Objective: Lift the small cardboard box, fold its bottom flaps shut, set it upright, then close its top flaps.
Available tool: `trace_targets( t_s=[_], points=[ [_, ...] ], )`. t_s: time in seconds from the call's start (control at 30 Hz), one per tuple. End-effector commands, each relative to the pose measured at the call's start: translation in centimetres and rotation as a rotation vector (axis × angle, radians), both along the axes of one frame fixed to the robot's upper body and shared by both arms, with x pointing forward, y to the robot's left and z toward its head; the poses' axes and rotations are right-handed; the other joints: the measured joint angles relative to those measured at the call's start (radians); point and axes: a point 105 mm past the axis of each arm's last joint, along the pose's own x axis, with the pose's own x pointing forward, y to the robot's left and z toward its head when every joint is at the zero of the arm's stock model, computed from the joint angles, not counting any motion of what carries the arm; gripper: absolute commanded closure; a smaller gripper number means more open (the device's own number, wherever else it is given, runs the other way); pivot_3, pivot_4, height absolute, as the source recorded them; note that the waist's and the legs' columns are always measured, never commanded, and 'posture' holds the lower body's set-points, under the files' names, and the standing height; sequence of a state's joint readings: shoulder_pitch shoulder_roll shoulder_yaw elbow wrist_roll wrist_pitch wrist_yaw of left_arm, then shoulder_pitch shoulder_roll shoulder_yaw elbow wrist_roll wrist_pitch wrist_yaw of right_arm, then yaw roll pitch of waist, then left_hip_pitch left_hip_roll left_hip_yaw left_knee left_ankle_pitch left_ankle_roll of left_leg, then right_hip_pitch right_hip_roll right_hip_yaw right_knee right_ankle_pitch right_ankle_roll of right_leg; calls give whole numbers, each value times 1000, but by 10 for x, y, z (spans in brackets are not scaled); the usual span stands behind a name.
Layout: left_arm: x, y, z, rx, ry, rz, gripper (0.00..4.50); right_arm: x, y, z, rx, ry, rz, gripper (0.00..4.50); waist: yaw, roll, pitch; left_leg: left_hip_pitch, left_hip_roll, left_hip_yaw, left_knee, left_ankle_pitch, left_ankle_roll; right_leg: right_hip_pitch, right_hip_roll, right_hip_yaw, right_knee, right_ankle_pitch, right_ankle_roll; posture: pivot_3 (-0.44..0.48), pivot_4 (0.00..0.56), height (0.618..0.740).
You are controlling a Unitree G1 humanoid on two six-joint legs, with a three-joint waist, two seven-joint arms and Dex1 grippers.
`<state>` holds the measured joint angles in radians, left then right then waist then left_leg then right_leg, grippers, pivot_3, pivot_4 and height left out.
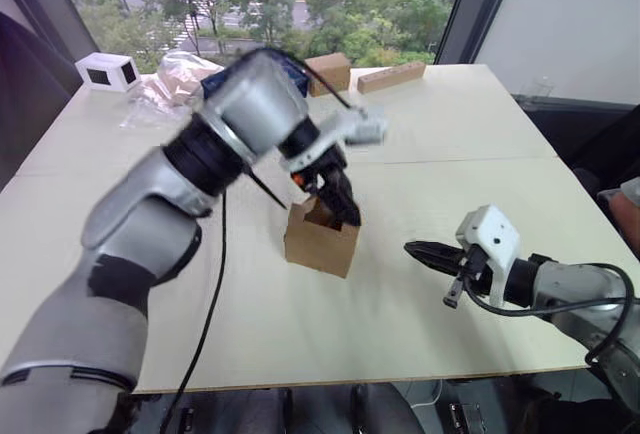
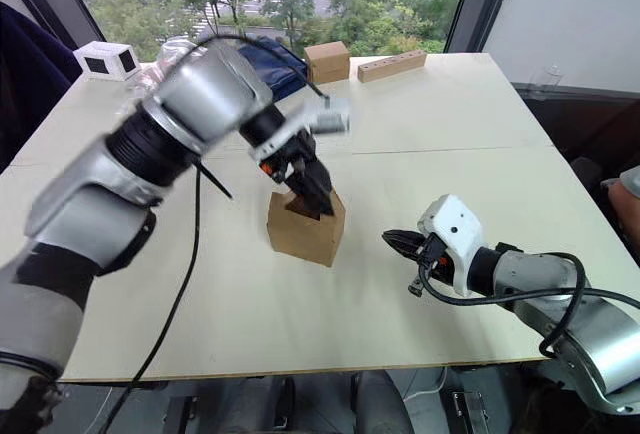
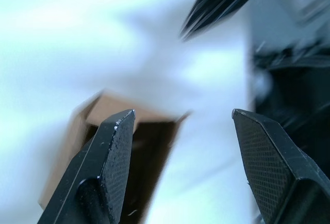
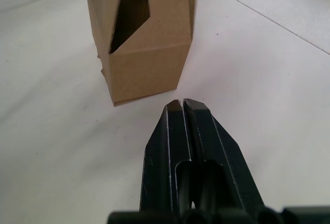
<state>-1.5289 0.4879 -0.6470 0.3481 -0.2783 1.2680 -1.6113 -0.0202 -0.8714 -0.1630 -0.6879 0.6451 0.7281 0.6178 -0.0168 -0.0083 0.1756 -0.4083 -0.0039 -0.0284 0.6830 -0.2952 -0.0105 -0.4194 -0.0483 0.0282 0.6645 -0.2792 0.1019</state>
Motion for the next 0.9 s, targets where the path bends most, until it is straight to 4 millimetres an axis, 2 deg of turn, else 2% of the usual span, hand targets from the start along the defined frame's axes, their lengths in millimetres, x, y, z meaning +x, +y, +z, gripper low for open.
trace_targets(
  t_s=[0.03,0.17,0.27,0.37,0.47,0.53,0.57,0.67,0.77,0.9],
  points=[
    [10,25,25,-136,36,114,1432,-1,4,6,16,-35,30,4500,-1,0,0,0,0,0,0,0,0,0,1,0,0,0,0,0,150,740],
    [40,59,31,-289,-81,291,1432,-3,2,3,28,-24,27,4500,3,0,0,0,1,0,0,0,0,0,0,0,0,0,0,0,150,740],
    [57,95,12,-366,-192,434,1432,-5,3,-2,62,-1,25,4500,2,0,0,0,1,0,0,0,0,0,-1,0,1,0,0,0,150,740],
    [54,126,-10,-468,-385,482,2146,-1,8,-11,84,29,19,4500,1,1,-1,-1,1,0,-1,2,-3,-1,-2,0,0,0,0,0,150,740],
    [53,140,-39,-434,-334,597,3469,2,13,-14,138,52,17,4500,10,-2,1,-2,1,0,0,3,-6,-3,-6,2,1,0,-1,0,150,740],
    [50,152,-77,-379,-349,648,4246,9,16,-32,65,77,10,4500,16,-2,-1,-3,-2,-1,0,4,-9,-3,-7,-2,2,0,0,0,150,740],
    [47,155,-87,-368,-350,659,4451,12,17,-37,39,82,7,4500,18,-1,-2,-1,-2,1,0,4,-8,-2,-8,-1,1,1,0,0,150,740],
    [37,149,-123,-278,-388,600,4451,21,23,-42,36,88,-3,4500,26,-1,-2,1,-4,1,0,4,-7,1,-10,-2,1,1,0,0,150,740],
    [38,143,-135,-296,-374,634,4451,24,26,-47,19,95,4,4500,35,-2,-2,-1,-6,0,0,4,-7,1,-10,-2,1,1,0,0,150,740],
    [40,124,-149,-333,-383,645,4451,28,35,-52,15,99,22,4500,28,-3,-2,0,-7,-1,0,4,-7,2,-11,-3,1,1,0,0,150,740]
  ],
)
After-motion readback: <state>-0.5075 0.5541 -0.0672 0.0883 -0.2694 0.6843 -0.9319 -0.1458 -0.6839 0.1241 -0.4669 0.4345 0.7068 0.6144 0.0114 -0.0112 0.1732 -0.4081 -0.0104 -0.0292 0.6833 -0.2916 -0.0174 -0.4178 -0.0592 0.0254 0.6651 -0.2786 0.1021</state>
